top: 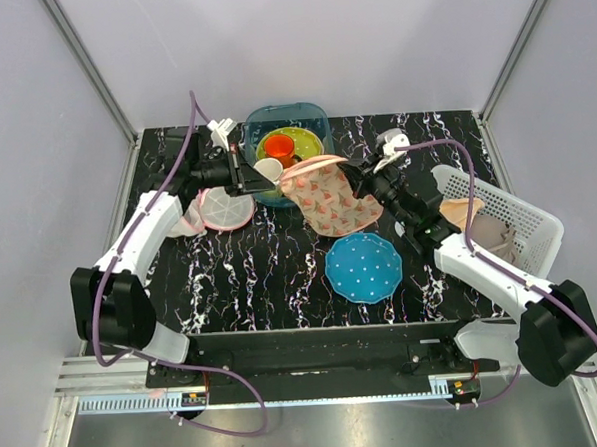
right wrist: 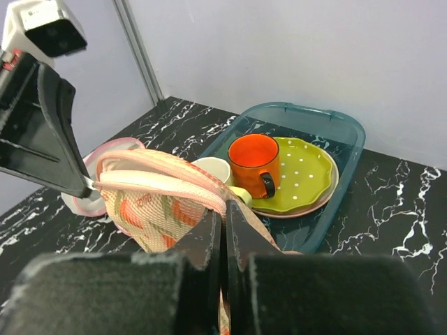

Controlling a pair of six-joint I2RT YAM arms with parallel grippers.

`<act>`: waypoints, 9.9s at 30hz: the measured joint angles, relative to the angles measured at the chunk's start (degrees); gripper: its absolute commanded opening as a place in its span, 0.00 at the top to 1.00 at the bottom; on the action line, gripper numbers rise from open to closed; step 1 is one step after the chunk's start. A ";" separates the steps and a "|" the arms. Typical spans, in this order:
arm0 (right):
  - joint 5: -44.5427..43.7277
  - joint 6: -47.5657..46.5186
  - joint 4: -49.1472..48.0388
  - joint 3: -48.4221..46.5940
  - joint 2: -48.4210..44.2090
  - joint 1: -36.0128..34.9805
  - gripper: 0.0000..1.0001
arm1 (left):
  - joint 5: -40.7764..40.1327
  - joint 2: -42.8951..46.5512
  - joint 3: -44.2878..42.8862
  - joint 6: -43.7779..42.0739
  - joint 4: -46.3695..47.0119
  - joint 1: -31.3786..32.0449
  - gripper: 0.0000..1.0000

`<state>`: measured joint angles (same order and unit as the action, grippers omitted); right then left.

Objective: Unzip the laundry bag and remove the bra

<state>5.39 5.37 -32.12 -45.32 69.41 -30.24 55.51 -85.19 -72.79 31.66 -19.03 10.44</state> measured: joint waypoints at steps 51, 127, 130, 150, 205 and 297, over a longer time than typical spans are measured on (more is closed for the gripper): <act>-21.31 46.86 56.94 -35.78 19.10 3.39 1.00 | -44.24 -11.34 -10.93 -4.70 -6.82 33.94 0.14; 10.27 3.17 9.46 9.70 -0.92 9.40 0.05 | -31.93 -13.62 -6.14 4.22 0.26 19.08 1.00; 6.78 -1.07 12.81 5.88 4.59 9.42 0.02 | -31.91 -13.62 -6.80 4.17 -0.15 19.06 1.00; 13.77 -5.88 22.08 -5.33 21.77 9.44 1.00 | -31.65 -13.62 -7.02 4.17 -0.48 19.06 1.00; -38.03 -25.38 13.44 -39.41 -9.20 10.19 1.00 | -32.54 2.23 -14.03 -2.34 -10.88 12.22 1.00; -24.11 9.66 63.89 -31.45 17.14 5.09 0.00 | -48.46 19.06 2.12 -9.38 -29.00 -0.61 0.01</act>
<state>-18.72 15.03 31.77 -76.77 86.54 -25.15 7.05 -66.13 -70.67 22.28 -48.03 9.82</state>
